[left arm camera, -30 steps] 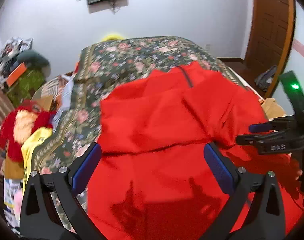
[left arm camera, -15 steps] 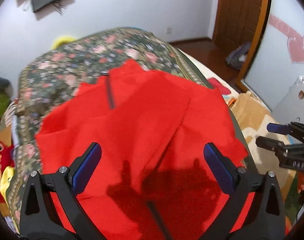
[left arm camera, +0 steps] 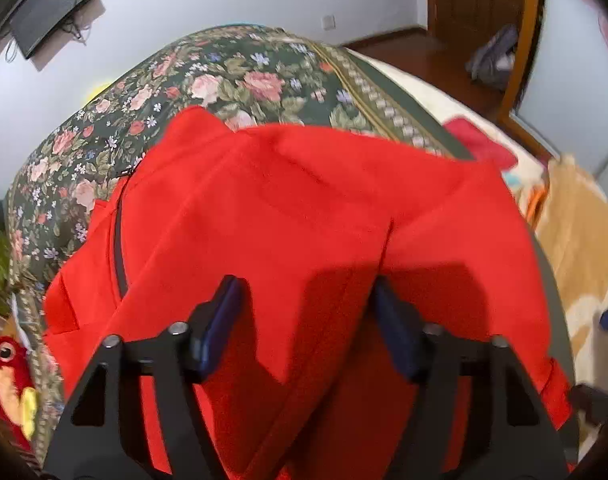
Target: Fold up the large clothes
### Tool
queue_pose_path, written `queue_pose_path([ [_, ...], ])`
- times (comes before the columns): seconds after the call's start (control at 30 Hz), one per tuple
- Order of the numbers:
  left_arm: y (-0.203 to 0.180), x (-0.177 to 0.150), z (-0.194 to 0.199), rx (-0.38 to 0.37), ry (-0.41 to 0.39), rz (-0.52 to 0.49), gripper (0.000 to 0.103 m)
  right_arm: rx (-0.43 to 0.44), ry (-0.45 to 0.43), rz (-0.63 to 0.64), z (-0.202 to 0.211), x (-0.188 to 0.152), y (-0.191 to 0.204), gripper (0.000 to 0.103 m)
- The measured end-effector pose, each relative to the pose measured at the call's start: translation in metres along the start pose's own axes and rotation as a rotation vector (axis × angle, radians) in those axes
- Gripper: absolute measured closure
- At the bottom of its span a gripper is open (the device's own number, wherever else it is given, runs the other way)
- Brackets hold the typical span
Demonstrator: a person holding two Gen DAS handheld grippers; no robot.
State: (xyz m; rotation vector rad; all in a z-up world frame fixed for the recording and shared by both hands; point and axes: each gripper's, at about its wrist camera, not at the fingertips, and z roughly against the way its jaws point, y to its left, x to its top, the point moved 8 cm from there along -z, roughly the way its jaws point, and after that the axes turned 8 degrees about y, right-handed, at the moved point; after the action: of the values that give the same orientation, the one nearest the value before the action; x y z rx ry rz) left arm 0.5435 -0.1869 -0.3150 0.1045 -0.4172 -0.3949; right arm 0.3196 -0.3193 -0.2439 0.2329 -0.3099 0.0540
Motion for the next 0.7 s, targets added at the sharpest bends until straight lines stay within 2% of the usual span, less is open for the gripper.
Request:
queue_pose_path([
  [0.03,0.004,0.001,0.003,-0.004,-0.013,0.014,0.063,0.0,0.0,0.002,-0.001,0.0,0.0,0.042],
  [0.07,0.005,0.002,0.006,-0.034,-0.019,0.022,0.086,-0.002,0.002,0.005,-0.001,0.0,0.001,0.042],
  [0.1,0.007,0.003,0.011,-0.083,-0.025,0.037,0.099,-0.003,0.003,0.006,-0.002,0.0,0.001,0.042],
  [0.2,0.025,0.003,0.036,-0.149,-0.084,0.096,0.1,-0.005,0.002,0.007,0.001,0.0,0.003,0.042],
  [0.37,0.086,0.0,0.099,-0.186,-0.198,0.202,0.1,-0.009,-0.017,0.016,0.012,0.008,0.012,0.042],
  [0.53,0.159,-0.007,0.16,-0.13,-0.313,0.275,0.101,-0.004,-0.059,0.046,0.027,0.025,0.032,0.042],
  [0.7,0.214,-0.035,0.189,-0.061,-0.354,0.317,0.101,0.058,-0.049,0.062,0.024,0.037,0.057,0.042],
])
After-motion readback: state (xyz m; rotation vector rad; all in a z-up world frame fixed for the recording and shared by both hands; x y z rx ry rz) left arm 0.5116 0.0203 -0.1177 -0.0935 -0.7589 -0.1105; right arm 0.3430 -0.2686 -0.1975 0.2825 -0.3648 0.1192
